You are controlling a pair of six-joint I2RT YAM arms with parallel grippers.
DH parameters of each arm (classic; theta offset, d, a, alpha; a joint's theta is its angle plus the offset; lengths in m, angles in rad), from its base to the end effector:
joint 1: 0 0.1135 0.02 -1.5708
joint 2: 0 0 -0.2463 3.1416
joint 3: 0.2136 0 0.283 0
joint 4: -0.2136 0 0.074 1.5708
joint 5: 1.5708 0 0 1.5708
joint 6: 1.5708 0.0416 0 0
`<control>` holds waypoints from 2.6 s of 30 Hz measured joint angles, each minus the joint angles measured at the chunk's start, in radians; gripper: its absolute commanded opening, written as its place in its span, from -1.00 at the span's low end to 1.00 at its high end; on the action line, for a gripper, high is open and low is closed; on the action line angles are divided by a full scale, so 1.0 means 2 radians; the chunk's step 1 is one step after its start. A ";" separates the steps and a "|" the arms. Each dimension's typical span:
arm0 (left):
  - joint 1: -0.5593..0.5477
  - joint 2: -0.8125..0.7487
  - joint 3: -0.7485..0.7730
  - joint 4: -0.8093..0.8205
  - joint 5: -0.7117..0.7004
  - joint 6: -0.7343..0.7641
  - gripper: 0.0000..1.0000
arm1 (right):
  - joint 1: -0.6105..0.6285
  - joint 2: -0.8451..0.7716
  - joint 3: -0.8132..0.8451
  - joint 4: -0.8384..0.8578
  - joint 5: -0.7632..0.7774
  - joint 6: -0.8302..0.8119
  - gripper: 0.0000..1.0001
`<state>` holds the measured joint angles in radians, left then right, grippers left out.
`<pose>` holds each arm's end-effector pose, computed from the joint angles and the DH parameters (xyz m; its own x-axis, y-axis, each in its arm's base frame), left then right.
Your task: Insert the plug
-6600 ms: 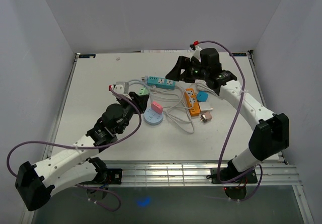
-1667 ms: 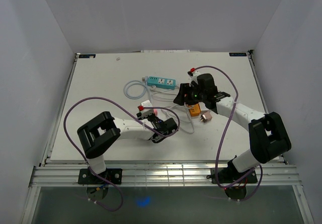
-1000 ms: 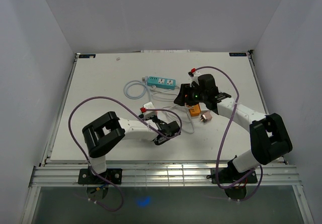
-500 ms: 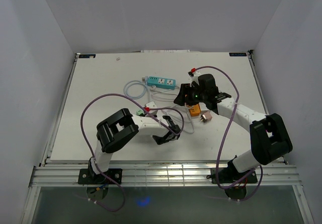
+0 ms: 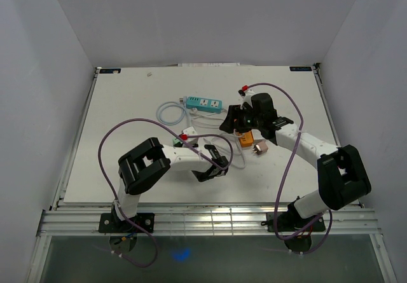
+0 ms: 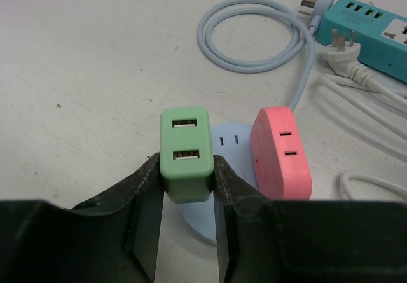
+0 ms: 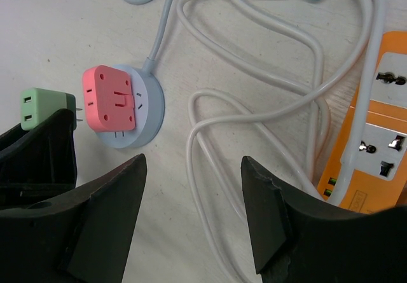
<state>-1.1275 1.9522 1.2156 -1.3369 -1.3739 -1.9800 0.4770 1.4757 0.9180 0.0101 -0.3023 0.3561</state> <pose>0.1729 -0.2691 0.1288 -0.1985 -0.0004 -0.9801 -0.4958 0.8627 0.1001 0.3142 0.1763 0.2040 -0.6650 0.0310 -0.7462 -0.4612 0.7688 0.4429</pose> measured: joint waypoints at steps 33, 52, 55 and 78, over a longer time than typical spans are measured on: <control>0.017 0.045 0.014 0.000 -0.008 0.000 -1.00 | 0.000 0.000 0.000 0.000 0.000 -0.001 0.35; 0.017 0.063 0.022 -0.003 -0.014 0.000 -1.00 | -0.003 0.000 0.000 0.000 0.000 -0.003 0.34; 0.017 0.065 0.024 -0.004 -0.014 0.000 -1.00 | -0.003 0.000 0.000 0.000 0.000 -0.003 0.34; 0.016 0.076 0.046 -0.010 -0.013 0.000 -1.00 | -0.006 0.000 0.000 0.000 0.000 -0.004 0.33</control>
<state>-1.0962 2.1040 1.3079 -1.3563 -1.3994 -1.9804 0.4641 1.4757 0.9180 0.0093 -0.3027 0.3473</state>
